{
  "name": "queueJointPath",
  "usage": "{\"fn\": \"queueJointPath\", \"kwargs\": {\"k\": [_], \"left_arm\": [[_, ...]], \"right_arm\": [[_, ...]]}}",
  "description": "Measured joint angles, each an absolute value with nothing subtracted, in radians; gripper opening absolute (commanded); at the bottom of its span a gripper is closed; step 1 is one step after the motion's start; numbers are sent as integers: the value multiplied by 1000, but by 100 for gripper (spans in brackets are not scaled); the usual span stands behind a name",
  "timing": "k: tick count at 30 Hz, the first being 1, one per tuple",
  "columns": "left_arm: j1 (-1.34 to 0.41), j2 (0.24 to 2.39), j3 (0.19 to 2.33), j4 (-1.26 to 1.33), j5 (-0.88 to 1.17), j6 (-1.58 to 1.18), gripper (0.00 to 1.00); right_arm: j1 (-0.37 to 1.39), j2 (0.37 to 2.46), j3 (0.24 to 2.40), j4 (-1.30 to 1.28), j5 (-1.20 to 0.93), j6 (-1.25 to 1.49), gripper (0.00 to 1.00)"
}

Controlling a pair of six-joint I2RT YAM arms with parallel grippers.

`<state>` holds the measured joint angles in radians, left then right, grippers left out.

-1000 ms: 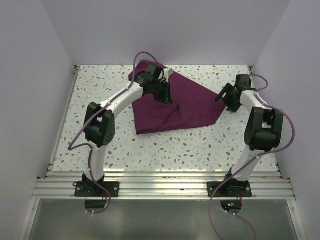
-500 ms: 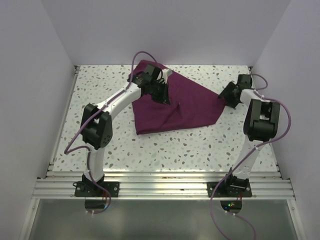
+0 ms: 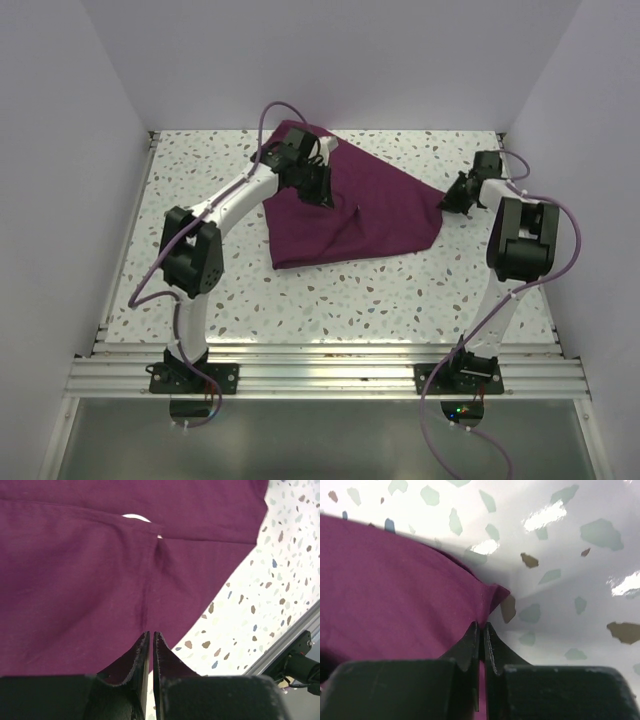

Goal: Prepare the surgical pack

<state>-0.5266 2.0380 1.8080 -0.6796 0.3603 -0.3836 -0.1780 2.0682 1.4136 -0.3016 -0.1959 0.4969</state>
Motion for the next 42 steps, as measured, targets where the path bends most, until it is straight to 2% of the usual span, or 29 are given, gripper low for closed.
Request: {"fn": "queueJointPath", "kwargs": {"k": [7, 15, 20, 27, 42], "left_arm": [[-401, 1963, 1697, -681, 316, -400, 8], [-216, 1790, 1478, -673, 246, -409, 8], [-210, 1751, 1347, -657, 244, -420, 8], [-212, 1722, 1206, -616, 282, -462, 8], [-255, 1702, 1142, -532, 311, -513, 8]], "right_arm": [[-136, 1958, 1419, -366, -259, 520, 0], [141, 1898, 1595, -405, -310, 562, 0], [299, 1905, 1744, -443, -335, 584, 0], [414, 1978, 1889, -463, -336, 611, 0], [590, 2145, 2009, -513, -324, 623, 0]]}}
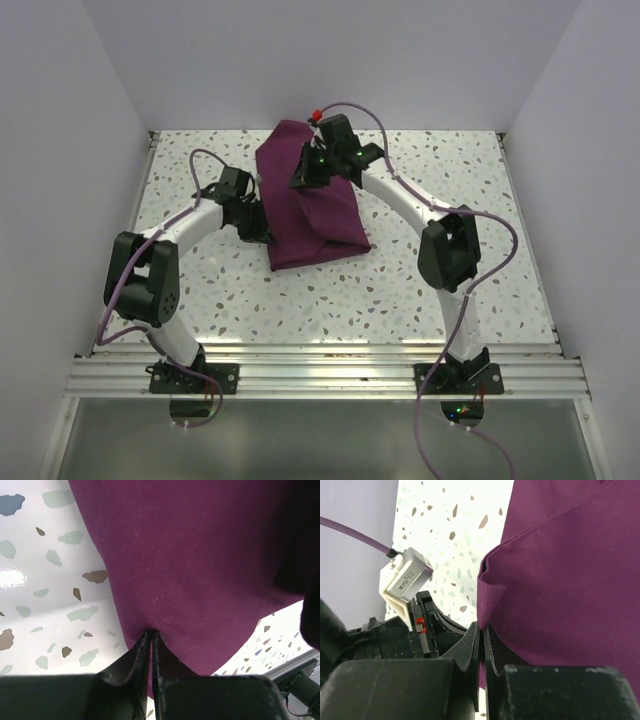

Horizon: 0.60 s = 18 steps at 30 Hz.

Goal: Prepare the surgical pack

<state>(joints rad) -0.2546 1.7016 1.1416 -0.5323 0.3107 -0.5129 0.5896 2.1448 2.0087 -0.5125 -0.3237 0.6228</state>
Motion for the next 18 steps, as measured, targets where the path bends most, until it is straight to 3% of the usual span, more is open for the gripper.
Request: {"fn": "queueJointPath", "kwargs": {"k": [18], "left_arm": [[-256, 1702, 1136, -520, 311, -530, 9]], "right_arm": [[642, 2281, 2020, -487, -305, 675, 0]]}}
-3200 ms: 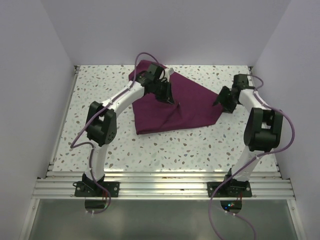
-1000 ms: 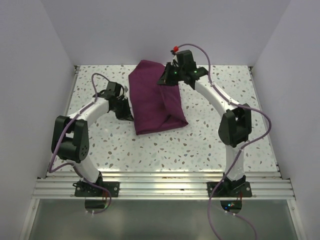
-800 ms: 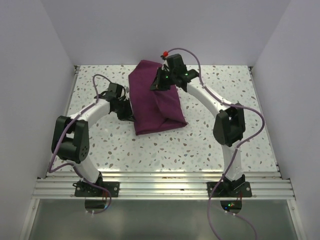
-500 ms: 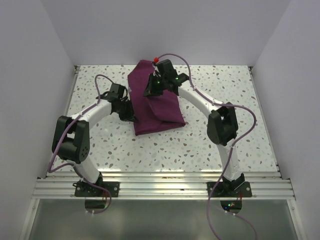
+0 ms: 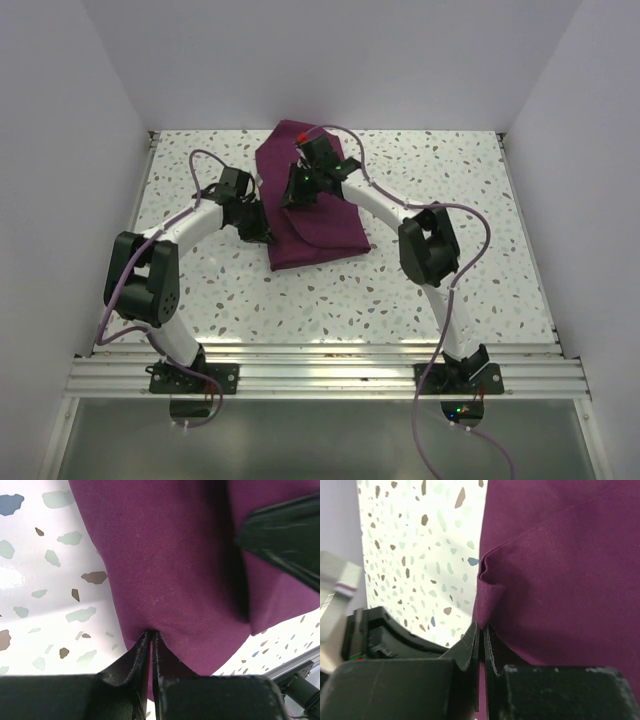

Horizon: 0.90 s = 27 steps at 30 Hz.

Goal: Prepare the surgical pack

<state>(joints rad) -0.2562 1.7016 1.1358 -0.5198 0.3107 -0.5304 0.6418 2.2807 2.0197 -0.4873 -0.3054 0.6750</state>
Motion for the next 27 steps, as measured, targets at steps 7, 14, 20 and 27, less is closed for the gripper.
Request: {"fn": "queueJointPath", "kwargs": {"k": [7, 14, 20, 27], "left_arm": [[-256, 1702, 1141, -527, 309, -529, 21], [-233, 1698, 1192, -590, 277, -501, 36], [-168, 1684, 1296, -645, 264, -485, 38], [-134, 1679, 1374, -583, 334, -496, 0]], "right_arm": [[661, 2341, 2033, -492, -306, 674, 0], [670, 2352, 2044, -502, -337, 663, 44], [673, 2339, 2106, -563, -395, 601, 64], [521, 2174, 1976, -576, -511, 548, 4]]}}
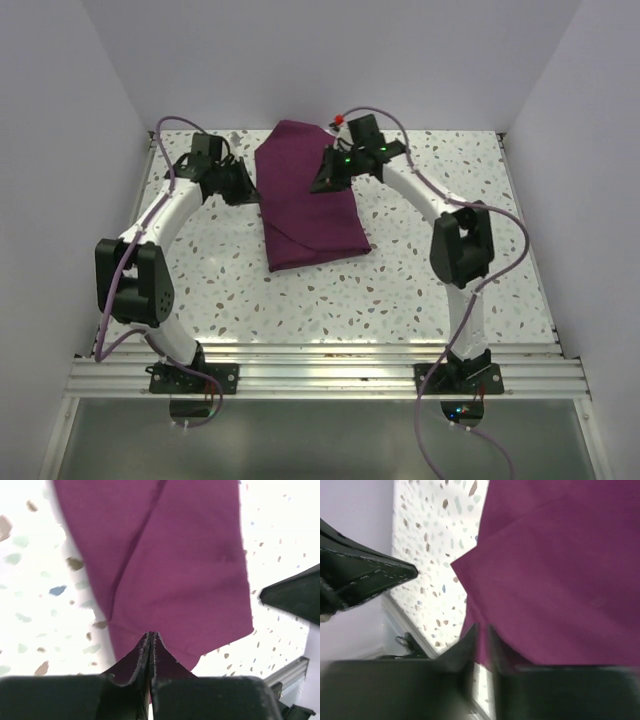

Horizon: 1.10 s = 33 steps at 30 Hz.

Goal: Prepare the surgical pack

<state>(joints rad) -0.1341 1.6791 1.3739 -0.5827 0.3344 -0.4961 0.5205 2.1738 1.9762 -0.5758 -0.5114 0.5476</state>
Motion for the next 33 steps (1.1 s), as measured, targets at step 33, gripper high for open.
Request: {"fn": "queueJointPath", "kwargs": {"k": [33], "left_arm": [[-162, 1906, 1229, -373, 531, -566, 0]], "right_arm": [[452, 2130, 1308, -140, -1069, 656, 0]]}}
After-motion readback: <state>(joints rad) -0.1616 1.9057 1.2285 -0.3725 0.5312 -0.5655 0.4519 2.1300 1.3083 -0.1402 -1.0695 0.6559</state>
